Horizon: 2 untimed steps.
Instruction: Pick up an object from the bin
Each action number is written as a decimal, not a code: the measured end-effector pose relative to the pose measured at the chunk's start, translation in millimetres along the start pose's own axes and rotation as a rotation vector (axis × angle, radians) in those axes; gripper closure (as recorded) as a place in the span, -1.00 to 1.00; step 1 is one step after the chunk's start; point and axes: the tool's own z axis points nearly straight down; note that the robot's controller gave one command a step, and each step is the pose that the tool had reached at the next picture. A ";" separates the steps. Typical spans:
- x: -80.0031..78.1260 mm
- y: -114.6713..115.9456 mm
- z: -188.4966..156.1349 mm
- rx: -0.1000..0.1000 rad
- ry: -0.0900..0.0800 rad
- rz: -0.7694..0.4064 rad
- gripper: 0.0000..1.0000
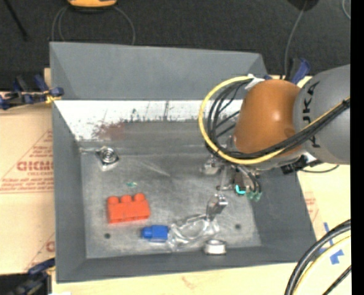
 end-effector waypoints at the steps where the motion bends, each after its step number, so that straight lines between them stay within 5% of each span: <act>1: 35.0 55.4 54.7 -0.002 -0.018 -0.064 -1.00; 2: 41.9 128.7 27.1 -0.001 -0.010 -0.263 -1.00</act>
Offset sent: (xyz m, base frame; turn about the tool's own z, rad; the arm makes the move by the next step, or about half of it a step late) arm -0.0565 0.0772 -0.0873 -0.0823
